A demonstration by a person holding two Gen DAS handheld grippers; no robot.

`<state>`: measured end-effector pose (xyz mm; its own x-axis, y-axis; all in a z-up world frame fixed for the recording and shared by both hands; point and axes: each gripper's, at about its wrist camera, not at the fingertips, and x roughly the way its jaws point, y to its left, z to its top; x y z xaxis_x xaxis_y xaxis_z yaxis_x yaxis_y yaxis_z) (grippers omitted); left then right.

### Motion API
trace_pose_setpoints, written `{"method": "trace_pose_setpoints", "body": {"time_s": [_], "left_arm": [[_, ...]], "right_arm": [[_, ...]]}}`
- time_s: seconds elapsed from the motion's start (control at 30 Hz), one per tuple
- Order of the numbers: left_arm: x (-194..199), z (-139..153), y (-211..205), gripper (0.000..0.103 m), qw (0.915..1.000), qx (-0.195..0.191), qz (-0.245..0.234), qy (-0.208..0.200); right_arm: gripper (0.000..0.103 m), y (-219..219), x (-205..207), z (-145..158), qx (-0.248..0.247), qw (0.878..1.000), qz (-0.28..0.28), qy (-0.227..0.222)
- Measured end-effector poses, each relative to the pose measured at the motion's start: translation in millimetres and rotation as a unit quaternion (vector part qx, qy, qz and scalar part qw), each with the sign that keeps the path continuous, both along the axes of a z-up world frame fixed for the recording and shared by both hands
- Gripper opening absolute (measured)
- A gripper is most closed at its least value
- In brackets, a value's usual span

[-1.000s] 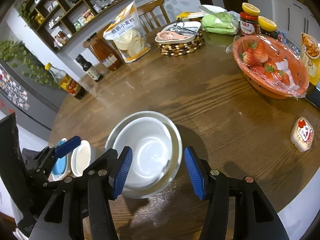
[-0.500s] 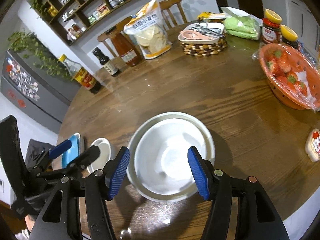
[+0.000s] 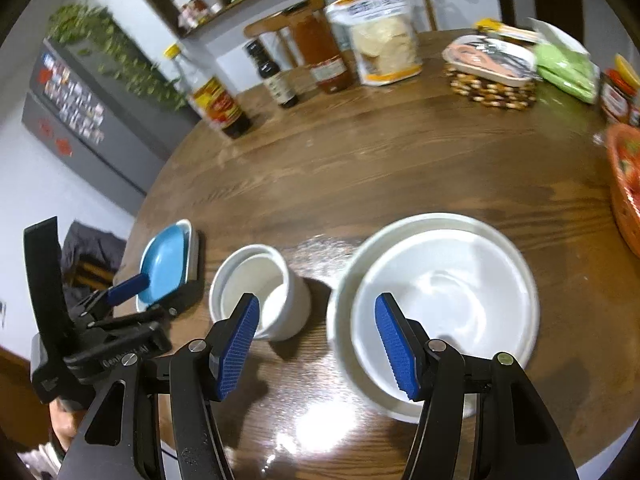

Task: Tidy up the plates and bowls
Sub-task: 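Move both grippers to the small white dish and grasp its rim, then lift the small white dish and carry it over the nested bowls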

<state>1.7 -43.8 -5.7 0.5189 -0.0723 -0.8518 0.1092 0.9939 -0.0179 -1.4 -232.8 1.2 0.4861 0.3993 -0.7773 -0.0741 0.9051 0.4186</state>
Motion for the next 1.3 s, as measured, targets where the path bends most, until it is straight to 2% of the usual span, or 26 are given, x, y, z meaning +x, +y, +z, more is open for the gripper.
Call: {"method": "trace_pose_setpoints", "body": {"time_s": [0.27, 0.37, 0.43, 0.47, 0.57, 0.73, 0.87, 0.93, 1.0, 1.3], "left_arm": [[2, -21, -9, 0.098, 0.999, 0.01, -0.035, 0.026], [5, -29, -14, 0.092, 0.9983, 0.012, -0.045, 0.035], [7, -34, -17, 0.081, 0.9975, 0.01, -0.054, 0.045], [8, -36, -19, 0.079, 0.9973, 0.008, -0.056, 0.048], [10, -38, -22, 0.074, 0.9968, 0.004, -0.061, 0.052], [12, -40, -28, 0.05, 0.9959, -0.001, -0.073, 0.053], [12, -42, -30, 0.042, 0.9955, -0.008, -0.078, 0.053], [11, -41, -32, 0.031, 0.9953, -0.013, -0.082, 0.051], [11, -42, -36, 0.026, 0.9947, -0.015, -0.088, 0.051], [11, -47, -40, 0.025, 0.9953, -0.003, -0.087, 0.041]], "right_arm": [[0.061, 45, 27, -5, -0.052, 0.997, 0.053, -0.005], [0.061, 53, 39, -15, -0.065, 0.996, 0.066, 0.01], [0.061, 58, 45, -22, -0.074, 0.994, 0.072, 0.02], [0.061, 59, 46, -24, -0.079, 0.994, 0.076, 0.024], [0.053, 63, 50, -32, -0.081, 0.992, 0.088, 0.037], [0.041, 68, 53, -40, -0.082, 0.99, 0.104, 0.051], [0.035, 67, 53, -41, -0.086, 0.989, 0.104, 0.051], [0.03, 66, 54, -43, -0.091, 0.989, 0.105, 0.054], [0.025, 65, 56, -46, -0.09, 0.989, 0.104, 0.059], [0.018, 69, 56, -51, -0.113, 0.987, 0.101, 0.049]]}}
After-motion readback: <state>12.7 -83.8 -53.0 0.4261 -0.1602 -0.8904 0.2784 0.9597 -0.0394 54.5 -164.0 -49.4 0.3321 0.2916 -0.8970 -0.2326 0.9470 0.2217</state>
